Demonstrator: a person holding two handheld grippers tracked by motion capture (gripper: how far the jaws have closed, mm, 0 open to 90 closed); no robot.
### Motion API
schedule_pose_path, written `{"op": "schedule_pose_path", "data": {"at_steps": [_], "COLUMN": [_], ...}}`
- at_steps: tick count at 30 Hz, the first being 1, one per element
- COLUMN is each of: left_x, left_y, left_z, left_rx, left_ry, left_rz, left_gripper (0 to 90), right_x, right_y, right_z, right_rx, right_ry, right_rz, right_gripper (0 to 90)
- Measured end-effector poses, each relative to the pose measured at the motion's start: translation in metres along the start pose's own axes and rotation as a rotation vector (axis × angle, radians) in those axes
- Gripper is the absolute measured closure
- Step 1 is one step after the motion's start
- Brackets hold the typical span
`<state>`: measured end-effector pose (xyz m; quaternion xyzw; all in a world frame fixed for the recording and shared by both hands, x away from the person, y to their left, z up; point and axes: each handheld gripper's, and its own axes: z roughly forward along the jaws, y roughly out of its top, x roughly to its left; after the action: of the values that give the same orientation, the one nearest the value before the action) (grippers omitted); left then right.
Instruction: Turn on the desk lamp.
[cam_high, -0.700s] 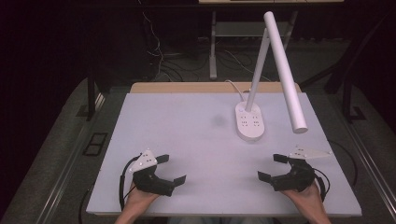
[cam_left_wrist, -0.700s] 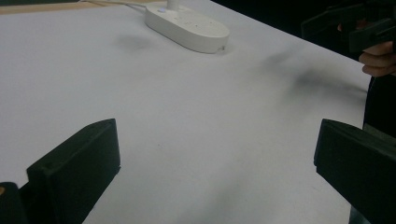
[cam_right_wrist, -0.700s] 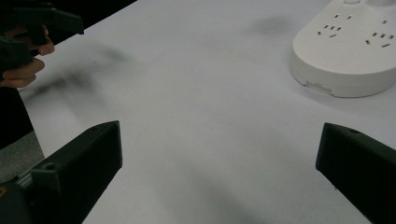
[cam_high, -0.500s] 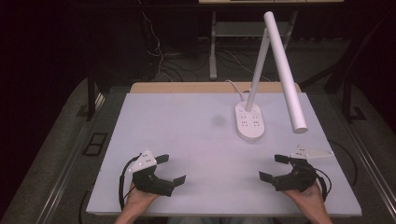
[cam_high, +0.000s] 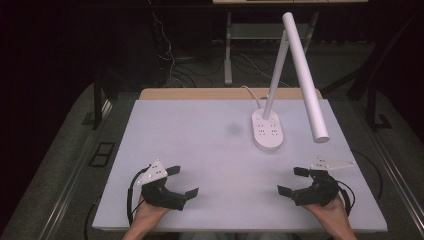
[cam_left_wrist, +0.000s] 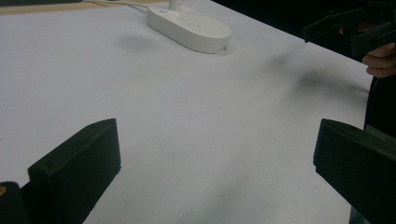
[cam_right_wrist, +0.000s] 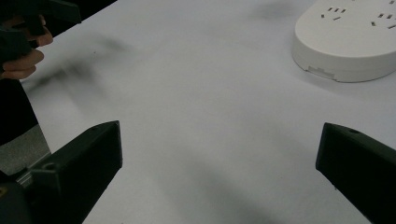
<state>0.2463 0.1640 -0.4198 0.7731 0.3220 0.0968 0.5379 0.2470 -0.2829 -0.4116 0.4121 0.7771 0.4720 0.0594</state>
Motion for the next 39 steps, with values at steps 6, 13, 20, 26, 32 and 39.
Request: {"op": "schedule_pose_path", "data": {"at_steps": [6,13,20,26,32,39], "left_x": [-0.001,0.000,0.000,-0.001,0.000,0.000], "left_y": [0.000,0.000,-0.001,-0.001,-0.001,-0.001], "left_z": [-0.001,-0.001,-0.002,-0.002,-0.002,-0.002], "left_rx": [0.001,0.002,0.001,0.000,0.003,0.004], "left_ry": [0.003,0.006,0.009,0.011,0.011,0.012], "left_rz": [0.000,-0.002,-0.004,-0.004,-0.004,-0.002], "left_gripper": [0.0,0.0,0.0,0.0,0.0,0.0], "right_x": [0.000,-0.002,-0.007,-0.012,-0.016,-0.021], "right_y": [0.001,0.005,0.018,0.028,0.039,0.052], "right_z": [-0.002,-0.004,-0.009,-0.011,-0.012,-0.013], "right_rx": [0.005,0.012,0.021,0.028,0.036,0.044], "right_ry": [0.003,0.003,-0.004,0.001,0.005,0.006], "right_rz": [0.001,-0.002,-0.008,-0.008,-0.018,-0.022], "right_gripper": [0.2,0.2,0.2,0.2,0.3,0.3]}}
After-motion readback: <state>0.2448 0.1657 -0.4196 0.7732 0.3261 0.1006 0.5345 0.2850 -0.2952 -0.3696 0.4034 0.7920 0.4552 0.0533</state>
